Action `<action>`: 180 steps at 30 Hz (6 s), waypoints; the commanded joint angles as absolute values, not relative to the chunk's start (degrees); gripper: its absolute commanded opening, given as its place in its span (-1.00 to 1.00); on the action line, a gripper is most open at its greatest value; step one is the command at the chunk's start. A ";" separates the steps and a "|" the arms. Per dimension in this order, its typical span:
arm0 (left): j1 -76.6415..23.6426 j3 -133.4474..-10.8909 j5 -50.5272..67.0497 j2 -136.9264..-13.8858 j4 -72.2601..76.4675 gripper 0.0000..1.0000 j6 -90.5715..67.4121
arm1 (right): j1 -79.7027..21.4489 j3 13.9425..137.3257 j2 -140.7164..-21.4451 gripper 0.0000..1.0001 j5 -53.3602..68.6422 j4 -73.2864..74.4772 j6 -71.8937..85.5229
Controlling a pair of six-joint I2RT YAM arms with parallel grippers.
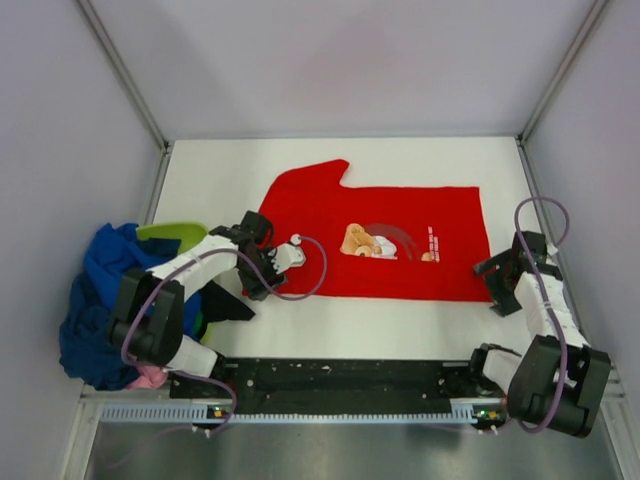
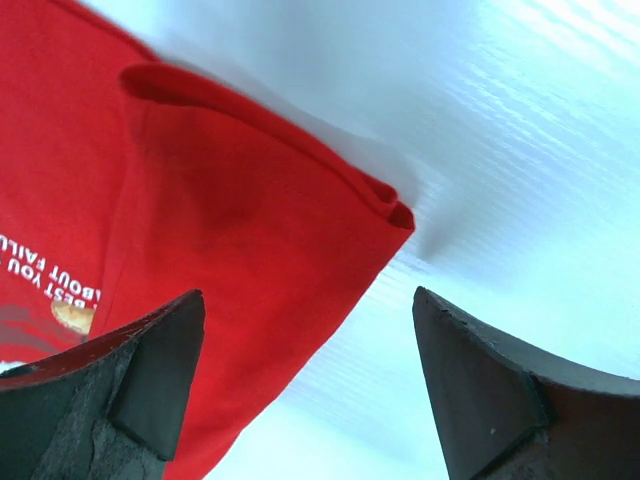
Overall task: Fold and stack the t-shirts
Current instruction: Fold the flattened tshirt in 1/3 of the way, then grap the side of the flattened tshirt furthest away from the robot with both arms, then fold the other side of the tshirt into a rectangle
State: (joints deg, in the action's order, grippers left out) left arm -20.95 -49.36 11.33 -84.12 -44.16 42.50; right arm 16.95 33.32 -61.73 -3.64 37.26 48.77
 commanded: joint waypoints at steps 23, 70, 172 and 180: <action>-24.78 -46.76 18.45 -80.60 -47.80 -1.00 41.65 | 27.77 35.68 -66.46 -1.00 -9.05 42.00 52.99; -8.17 -117.24 27.06 -129.45 -46.76 0.39 10.28 | 11.34 96.67 -118.03 0.41 -5.45 40.34 17.49; -17.58 -71.98 35.41 -95.10 -64.75 0.04 46.92 | 7.65 61.43 -90.02 0.73 -28.83 40.78 26.54; -11.26 -81.47 35.59 -94.65 -61.45 0.03 34.30 | -7.00 62.06 -79.55 0.58 -5.96 24.57 16.89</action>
